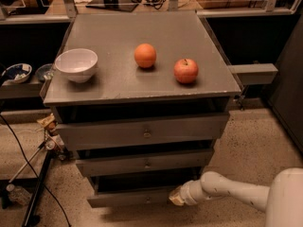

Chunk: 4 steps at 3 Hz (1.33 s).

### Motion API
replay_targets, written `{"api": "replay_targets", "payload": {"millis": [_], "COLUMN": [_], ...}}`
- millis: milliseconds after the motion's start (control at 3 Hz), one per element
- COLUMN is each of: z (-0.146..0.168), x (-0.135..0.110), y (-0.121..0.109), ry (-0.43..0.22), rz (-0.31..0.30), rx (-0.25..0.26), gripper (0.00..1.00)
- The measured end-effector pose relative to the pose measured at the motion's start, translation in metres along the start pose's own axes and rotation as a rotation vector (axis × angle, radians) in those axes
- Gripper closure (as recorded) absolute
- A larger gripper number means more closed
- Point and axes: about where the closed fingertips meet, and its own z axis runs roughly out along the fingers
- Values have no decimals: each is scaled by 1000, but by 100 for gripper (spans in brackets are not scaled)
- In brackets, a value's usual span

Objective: Open bottom drawer

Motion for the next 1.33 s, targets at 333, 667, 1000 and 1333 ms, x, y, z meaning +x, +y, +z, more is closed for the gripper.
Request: {"api": "replay_targets", "payload": {"millis": [333, 667, 1000, 1333], "z": [0, 0, 0, 0], "x": [2, 2, 2, 2], "y": [2, 2, 2, 2], "ry": [1, 1, 1, 1], "rz": [3, 3, 3, 3], "rx": [-3, -3, -3, -3], "gripper": [73, 50, 27, 4]}}
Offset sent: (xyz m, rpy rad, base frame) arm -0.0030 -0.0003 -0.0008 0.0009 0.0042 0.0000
